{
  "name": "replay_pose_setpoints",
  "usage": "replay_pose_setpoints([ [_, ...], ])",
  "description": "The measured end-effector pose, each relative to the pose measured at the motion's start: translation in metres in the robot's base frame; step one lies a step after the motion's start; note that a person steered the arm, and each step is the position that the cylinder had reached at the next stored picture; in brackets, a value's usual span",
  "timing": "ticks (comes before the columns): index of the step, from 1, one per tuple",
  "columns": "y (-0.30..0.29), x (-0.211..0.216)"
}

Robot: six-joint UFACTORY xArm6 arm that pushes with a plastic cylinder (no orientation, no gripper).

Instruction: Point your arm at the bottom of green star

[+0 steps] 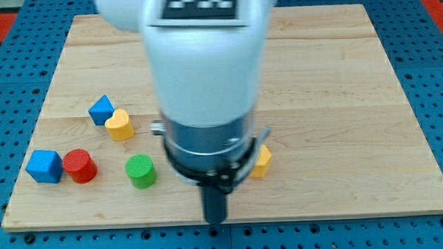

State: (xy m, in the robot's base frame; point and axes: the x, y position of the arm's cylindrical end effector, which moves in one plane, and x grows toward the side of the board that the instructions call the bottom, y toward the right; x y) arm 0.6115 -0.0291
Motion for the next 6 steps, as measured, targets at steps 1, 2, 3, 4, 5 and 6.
replay_pose_setpoints([
  [1,-0.031,-0.007],
  [2,-0.064,-0.017],
  [3,-0.045,-0.02],
  [4,-0.032,-0.024],
  [5,-0.031,-0.026],
  [6,-0.031,-0.04],
])
